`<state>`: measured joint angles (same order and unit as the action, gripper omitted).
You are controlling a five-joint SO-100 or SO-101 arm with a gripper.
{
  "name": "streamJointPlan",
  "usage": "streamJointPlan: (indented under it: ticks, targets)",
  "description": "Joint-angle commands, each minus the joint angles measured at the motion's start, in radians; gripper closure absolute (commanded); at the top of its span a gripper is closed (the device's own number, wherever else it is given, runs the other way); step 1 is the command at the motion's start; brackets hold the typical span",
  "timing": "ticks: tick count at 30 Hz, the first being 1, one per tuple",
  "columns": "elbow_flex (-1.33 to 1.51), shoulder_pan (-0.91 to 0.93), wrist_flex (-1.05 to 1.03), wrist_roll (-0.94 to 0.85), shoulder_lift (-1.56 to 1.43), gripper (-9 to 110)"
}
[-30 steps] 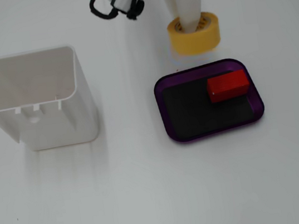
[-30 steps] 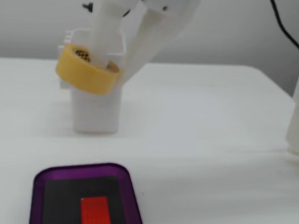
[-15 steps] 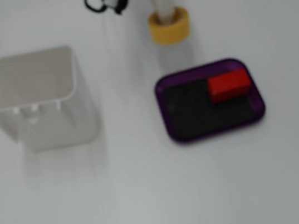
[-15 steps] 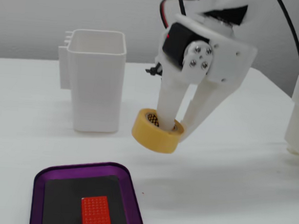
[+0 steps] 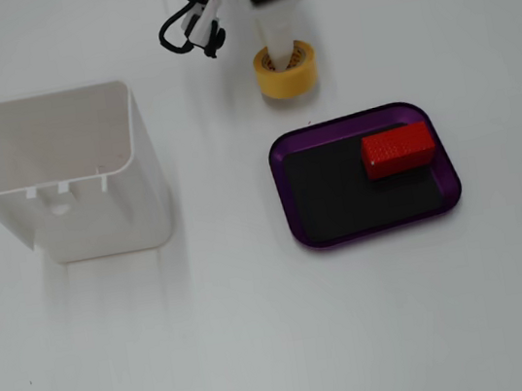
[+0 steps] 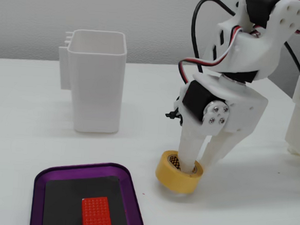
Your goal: Remove the yellow tape from the box.
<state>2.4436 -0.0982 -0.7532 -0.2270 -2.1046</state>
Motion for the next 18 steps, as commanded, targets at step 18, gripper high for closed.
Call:
streamJointPlan:
  ticks: [18]
  targets:
    - [-0.1,-0.002,-0.278,-0.005,-0.313,86]
